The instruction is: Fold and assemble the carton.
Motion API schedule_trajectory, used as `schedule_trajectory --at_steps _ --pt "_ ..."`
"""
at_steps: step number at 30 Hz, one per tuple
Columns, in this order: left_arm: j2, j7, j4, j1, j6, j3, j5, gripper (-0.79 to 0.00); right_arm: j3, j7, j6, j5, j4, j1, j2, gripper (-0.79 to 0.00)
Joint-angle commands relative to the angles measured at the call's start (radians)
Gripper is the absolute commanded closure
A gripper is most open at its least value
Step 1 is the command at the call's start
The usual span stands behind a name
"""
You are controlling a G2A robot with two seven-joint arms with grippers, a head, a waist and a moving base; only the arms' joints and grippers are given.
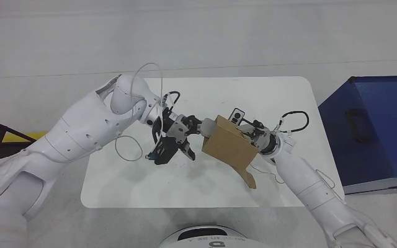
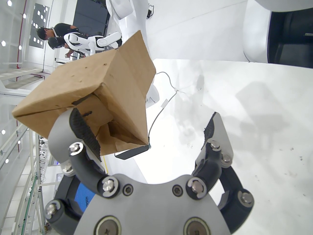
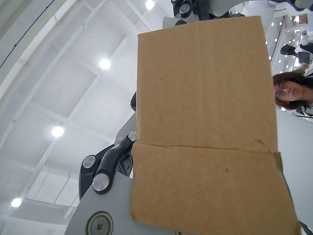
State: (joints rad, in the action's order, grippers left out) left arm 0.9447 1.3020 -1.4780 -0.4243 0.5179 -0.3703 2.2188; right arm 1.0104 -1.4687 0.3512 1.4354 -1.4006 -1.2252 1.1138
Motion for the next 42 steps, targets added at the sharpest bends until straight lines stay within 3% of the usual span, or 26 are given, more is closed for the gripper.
schedule_trajectory --at_steps 1,7,13,42 --pt "0.004 0.002 0.002 0.003 -0.002 0.003 0.002 -0.785 -0.002 0.0 0.0 -0.001 -0.001 0.0 -0.001 0.0" --pt "0.009 0.012 0.02 0.005 -0.02 -0.002 0.004 -0.785 -0.01 0.002 0.002 -0.006 -0.002 0.003 -0.002 0.0" --pt "-0.012 0.037 0.047 -0.02 -0.065 -0.043 -0.007 -0.785 -0.014 0.002 0.002 -0.023 -0.004 0.005 -0.002 0.0" --pt "-0.012 0.037 0.047 -0.02 -0.065 -0.043 -0.007 -0.785 -0.014 0.002 0.002 -0.023 -0.004 0.005 -0.002 0.0"
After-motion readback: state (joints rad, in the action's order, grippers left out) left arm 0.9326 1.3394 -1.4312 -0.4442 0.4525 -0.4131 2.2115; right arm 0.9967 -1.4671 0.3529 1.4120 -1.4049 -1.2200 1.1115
